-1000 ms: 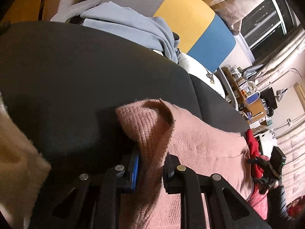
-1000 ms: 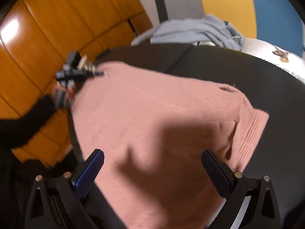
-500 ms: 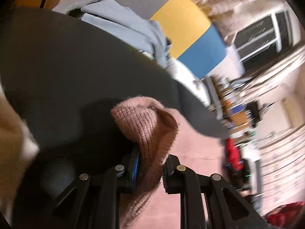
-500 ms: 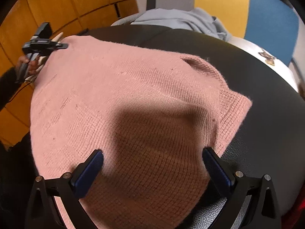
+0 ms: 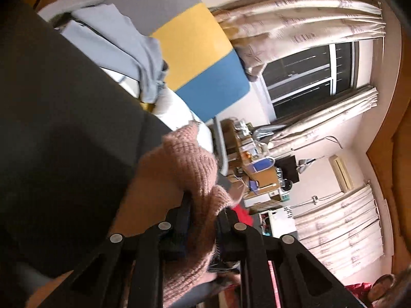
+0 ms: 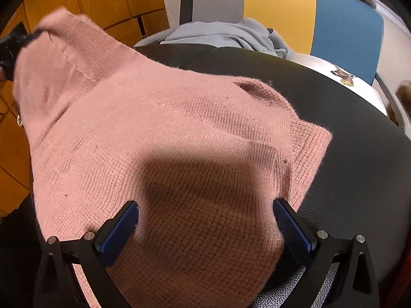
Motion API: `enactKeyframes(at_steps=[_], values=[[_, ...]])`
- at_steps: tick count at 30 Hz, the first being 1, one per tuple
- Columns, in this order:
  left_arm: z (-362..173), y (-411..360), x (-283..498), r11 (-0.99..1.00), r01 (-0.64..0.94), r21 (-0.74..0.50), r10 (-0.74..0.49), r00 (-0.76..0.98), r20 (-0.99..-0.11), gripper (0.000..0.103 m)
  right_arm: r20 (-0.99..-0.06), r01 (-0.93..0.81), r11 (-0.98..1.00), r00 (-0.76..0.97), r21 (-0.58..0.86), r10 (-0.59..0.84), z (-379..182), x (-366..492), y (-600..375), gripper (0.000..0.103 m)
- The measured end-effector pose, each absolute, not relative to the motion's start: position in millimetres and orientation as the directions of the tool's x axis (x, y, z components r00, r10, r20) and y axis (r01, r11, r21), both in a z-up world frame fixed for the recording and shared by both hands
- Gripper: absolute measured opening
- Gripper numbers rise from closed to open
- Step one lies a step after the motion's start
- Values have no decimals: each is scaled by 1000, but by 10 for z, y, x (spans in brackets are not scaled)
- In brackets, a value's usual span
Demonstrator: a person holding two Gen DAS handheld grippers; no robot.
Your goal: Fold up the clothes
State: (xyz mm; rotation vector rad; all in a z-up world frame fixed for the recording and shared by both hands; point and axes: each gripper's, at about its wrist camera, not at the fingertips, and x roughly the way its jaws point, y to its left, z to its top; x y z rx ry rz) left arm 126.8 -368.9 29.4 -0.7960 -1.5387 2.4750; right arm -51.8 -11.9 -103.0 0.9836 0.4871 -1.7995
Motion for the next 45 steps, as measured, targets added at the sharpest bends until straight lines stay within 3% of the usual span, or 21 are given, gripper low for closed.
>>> enactKeyframes(at_steps=[9, 14, 17, 20, 24, 31, 35, 37, 40, 45], values=[[390, -2604, 177, -428, 170, -888, 506, -769, -391, 10, -772, 896, -427, -186, 121, -608, -1037, -547, -229, 103], [363, -2232, -238, -316, 158, -935, 567, -759, -320, 11, -756, 895, -425, -182, 138, -629, -1039, -567, -217, 103], [182, -2051, -447, -374, 208, -904, 561, -725, -399, 11, -740, 891, -421, -169, 167, -651, -1036, -585, -177, 103], [-359, -1936, -667, -357, 337, -871, 607, -625, -491, 11, -727, 888, -418, -157, 192, -668, -1034, -603, -149, 103], [-741, -1800, -734, -291, 413, -863, 666, -560, -492, 13, -718, 885, -415, -146, 213, -681, -1031, -609, -132, 103], [-504, -1640, -809, -309, 432, -847, 726, -468, -504, 27, -707, 881, -413, -139, 232, -693, -1025, -608, -130, 103], [-51, -1559, -694, -402, 327, -855, 749, -420, -513, 29, -683, 871, -407, -122, 274, -720, -995, -640, -77, 103], [133, -1717, -542, -426, 266, -865, 738, -451, -502, 29, -676, 865, -413, -124, 284, -727, -959, -639, -36, 103], [311, -2221, -199, -522, 219, -824, 623, -562, -544, 30, -666, 849, -434, -137, 303, -733, -886, -649, 107, 103], [41, -2841, 411, -633, 315, -707, 410, -639, -652, 30, -677, 790, -498, -147, 359, -721, -895, -652, 467, 103]])
